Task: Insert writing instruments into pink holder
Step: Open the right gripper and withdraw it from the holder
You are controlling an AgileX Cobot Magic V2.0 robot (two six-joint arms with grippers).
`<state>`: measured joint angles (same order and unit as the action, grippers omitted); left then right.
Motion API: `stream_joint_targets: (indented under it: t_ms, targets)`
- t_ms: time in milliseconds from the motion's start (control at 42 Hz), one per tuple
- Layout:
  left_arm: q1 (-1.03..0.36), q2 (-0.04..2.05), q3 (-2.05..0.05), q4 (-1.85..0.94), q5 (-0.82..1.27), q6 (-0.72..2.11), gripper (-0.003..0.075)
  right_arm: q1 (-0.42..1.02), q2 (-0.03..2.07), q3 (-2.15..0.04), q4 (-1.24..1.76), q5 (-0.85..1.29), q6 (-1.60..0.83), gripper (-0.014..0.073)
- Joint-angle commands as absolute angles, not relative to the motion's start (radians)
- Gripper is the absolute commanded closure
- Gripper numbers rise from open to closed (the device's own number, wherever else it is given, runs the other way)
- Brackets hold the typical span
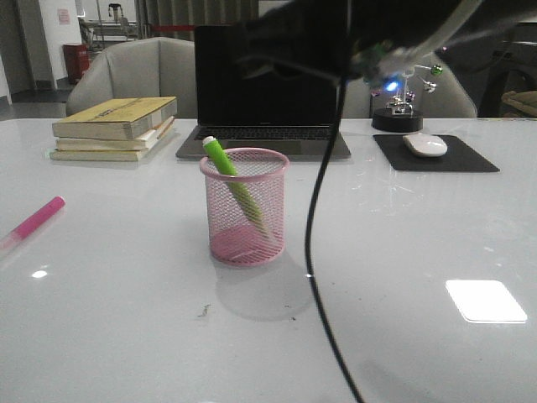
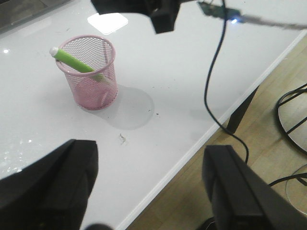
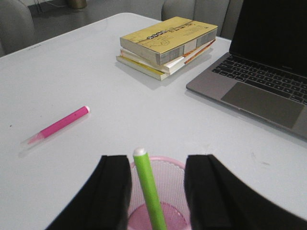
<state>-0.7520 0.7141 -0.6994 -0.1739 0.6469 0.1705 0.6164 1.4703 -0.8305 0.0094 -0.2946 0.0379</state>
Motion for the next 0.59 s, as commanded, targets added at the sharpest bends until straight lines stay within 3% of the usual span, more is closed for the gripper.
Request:
stream_joint_targets:
  t_ms: [0, 333, 571]
  targets:
    - [-0.760, 0.718, -0.727, -0.190, 0.575, 0.172, 0.0211, 0.615, 1.292, -0.854, -0.009, -0.141, 0.023, 0.0196]
    - [-0.760, 0.718, -0.727, -0.188, 0.575, 0.172, 0.0211, 0.613, 0.974, -0.853, -0.062, 0.418, 0.028, 0.0196]
    - [-0.728, 0.749, -0.729, -0.130, 0.593, 0.172, 0.0211, 0.613, 0.807, -0.769, -0.032, 0.505, 0.028, 0.0196]
